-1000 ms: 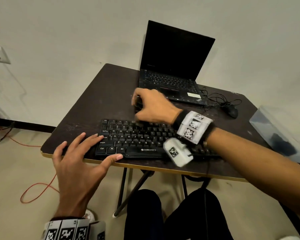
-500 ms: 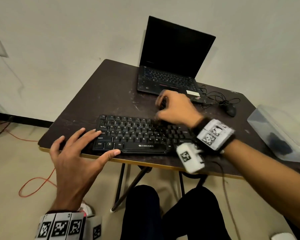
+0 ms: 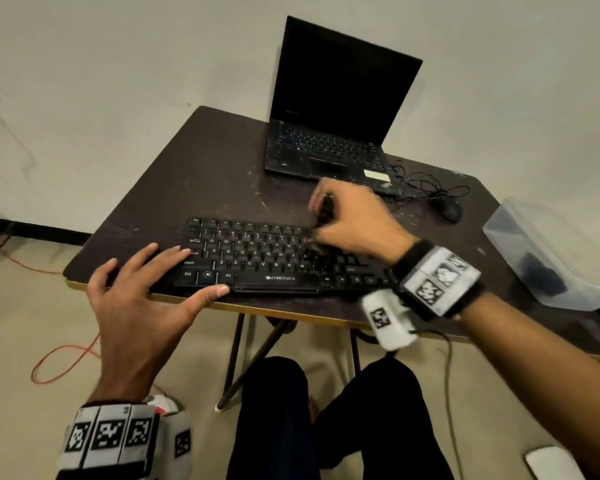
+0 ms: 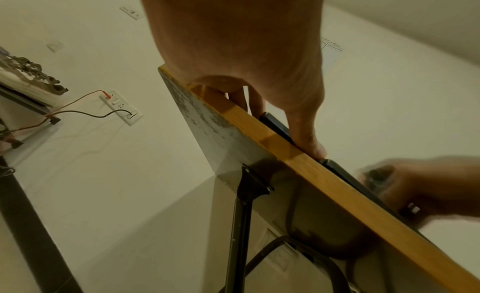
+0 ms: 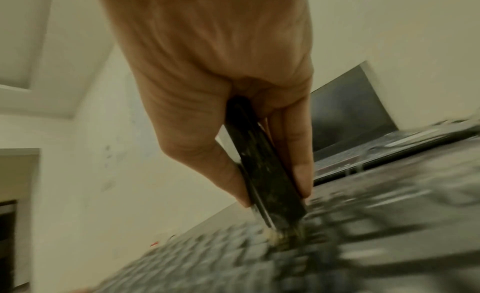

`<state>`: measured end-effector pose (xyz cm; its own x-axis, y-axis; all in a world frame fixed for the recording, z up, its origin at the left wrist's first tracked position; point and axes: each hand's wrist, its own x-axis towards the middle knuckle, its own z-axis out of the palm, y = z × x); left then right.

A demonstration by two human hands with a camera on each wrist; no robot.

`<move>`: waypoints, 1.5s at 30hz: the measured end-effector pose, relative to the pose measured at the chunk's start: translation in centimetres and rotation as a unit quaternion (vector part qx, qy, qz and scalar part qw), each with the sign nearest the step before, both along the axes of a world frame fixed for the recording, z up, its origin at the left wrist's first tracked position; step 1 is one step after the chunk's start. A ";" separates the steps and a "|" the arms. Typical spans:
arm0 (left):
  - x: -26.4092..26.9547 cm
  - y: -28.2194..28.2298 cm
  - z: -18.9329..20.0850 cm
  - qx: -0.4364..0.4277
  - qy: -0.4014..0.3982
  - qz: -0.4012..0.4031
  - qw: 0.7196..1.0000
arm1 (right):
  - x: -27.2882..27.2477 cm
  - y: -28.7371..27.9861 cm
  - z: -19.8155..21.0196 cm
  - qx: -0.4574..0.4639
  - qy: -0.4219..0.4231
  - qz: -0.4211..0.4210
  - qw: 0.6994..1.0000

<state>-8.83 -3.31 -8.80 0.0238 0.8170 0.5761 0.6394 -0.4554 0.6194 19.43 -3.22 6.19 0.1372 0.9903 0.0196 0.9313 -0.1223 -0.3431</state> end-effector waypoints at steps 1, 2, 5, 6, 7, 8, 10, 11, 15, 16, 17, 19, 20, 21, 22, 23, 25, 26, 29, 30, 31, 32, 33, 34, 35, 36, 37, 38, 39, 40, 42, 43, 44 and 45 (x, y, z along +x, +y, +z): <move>0.0 0.0 0.0 0.003 -0.001 0.002 1.000 | 2.9 -1.3 0.4 -0.012 -0.004 -0.033 0.999; 0.1 -0.1 0.1 0.006 -0.003 0.003 1.000 | 5.3 -2.4 0.8 -0.020 -0.013 -0.065 0.998; 0.2 -0.2 0.1 0.010 -0.009 0.005 1.000 | 7.7 -3.7 1.3 -0.024 -0.027 -0.095 0.995; 0.2 -0.1 0.1 0.011 -0.010 0.004 1.000 | 6.8 -3.5 1.3 -0.026 -0.015 -0.077 0.997; 0.2 -0.2 0.0 0.011 -0.009 0.004 1.000 | 5.2 -3.0 1.1 -0.025 -0.004 -0.048 0.999; 0.2 -0.2 0.0 0.010 -0.009 0.003 1.000 | 3.2 -2.3 1.0 -0.018 0.005 -0.014 1.000; 0.2 -0.3 0.2 0.006 -0.008 0.002 1.000 | -2.0 -0.4 0.6 -0.001 0.023 0.060 0.998; 0.2 -0.3 0.2 0.006 -0.009 0.002 1.000 | -4.8 0.5 0.3 0.008 0.034 0.096 0.995; 0.1 -0.1 0.0 -0.008 -0.013 0.011 1.000 | -14.3 2.2 -0.7 0.030 0.092 0.193 0.977; 0.0 -0.1 0.0 -0.016 -0.014 0.014 1.000 | -15.2 2.3 -0.8 0.033 0.099 0.201 0.974; 0.0 -0.2 0.0 -0.018 -0.014 0.015 1.000 | -15.2 2.1 -0.8 0.035 0.100 0.198 0.974; -0.1 -0.3 0.1 -0.007 -0.014 0.009 1.000 | -12.8 1.5 -0.9 0.034 0.089 0.168 0.981; 0.0 -0.4 0.3 -0.002 -0.014 0.007 1.000 | -10.6 0.9 -0.9 0.031 0.077 0.142 0.986; 0.0 -0.4 0.3 -0.001 -0.016 0.006 1.000 | -8.1 0.0 -0.9 0.028 0.063 0.112 0.991; 0.0 -0.4 0.3 0.001 -0.019 0.007 1.000 | -5.4 -1.0 -1.0 0.025 0.049 0.079 0.995; 0.1 -0.3 0.2 0.003 -0.022 0.009 1.000 | -2.5 -2.2 -0.9 0.022 0.040 0.041 0.998; 0.1 -0.3 0.2 0.004 -0.030 0.013 0.999 | 2.4 -4.9 -0.6 0.018 0.034 -0.049 0.998; 0.2 -0.3 0.3 0.002 -0.032 0.012 0.999 | 4.1 -5.9 -0.5 0.015 0.028 -0.091 0.995; 0.2 -0.3 0.1 0.002 -0.024 0.011 1.000 | 4.7 -6.7 -0.2 0.016 0.017 -0.128 0.992; 0.2 -0.3 0.1 0.004 -0.022 0.009 1.000 | 3.5 -6.4 -0.2 0.025 0.020 -0.112 0.993; 0.2 -0.3 0.1 0.005 -0.021 0.007 1.000 | 1.5 -6.0 -0.2 0.035 0.023 -0.085 0.996; 0.2 -0.3 0.1 0.005 -0.019 0.005 1.000 | -0.9 -5.4 -0.4 0.043 0.027 -0.054 0.997; 0.1 -0.3 0.1 0.003 -0.017 0.004 1.000 | -3.7 -4.9 -0.6 0.047 0.036 -0.020 0.998; 0.0 -0.4 0.1 0.002 -0.015 0.003 1.000 | -6.6 -4.3 -1.0 0.050 0.052 0.015 0.997; -0.1 -0.4 0.1 0.001 -0.011 -0.002 1.000 | -9.5 -4.0 -1.4 0.055 0.072 0.050 0.995; -0.2 -0.3 -0.1 -0.001 -0.009 -0.007 1.000 | -12.2 -3.7 -1.7 0.061 0.085 0.085 0.991; -0.3 -0.2 -0.2 -0.002 -0.007 -0.014 1.000 | -14.2 -3.5 -1.7 0.065 0.087 0.111 0.988; -0.5 0.0 -0.4 -0.004 -0.004 -0.018 1.000 | -15.3 -3.3 -1.7 0.073 0.085 0.127 0.986; -0.6 0.2 -0.4 -0.005 -0.001 -0.019 1.000 | -15.5 -3.2 -1.7 0.077 0.087 0.126 0.985; -0.6 0.3 -0.5 -0.005 0.003 -0.018 1.000 | -14.7 -3.3 -1.7 0.077 0.094 0.112 0.986; -0.5 0.1 -0.3 0.003 -0.004 -0.009 1.000 | -11.2 -3.9 -1.8 0.067 0.098 0.070 0.990; -0.4 0.0 -0.2 0.007 -0.013 -0.006 1.000 | -8.8 -4.5 -1.8 0.062 0.093 0.043 0.993; -0.3 -0.1 -0.1 0.009 -0.020 -0.006 1.000 | -6.0 -5.2 -1.9 0.058 0.086 0.012 0.995; -0.2 -0.1 -0.1 0.012 -0.024 -0.007 1.000 | -3.0 -6.0 -1.8 0.058 0.079 -0.025 0.995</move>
<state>-9.06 -3.41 -8.89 0.0061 0.8023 0.5968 0.6025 -0.4793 0.6382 16.38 -9.25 4.35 0.1971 0.9745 0.1071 0.8588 -0.1190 -0.4984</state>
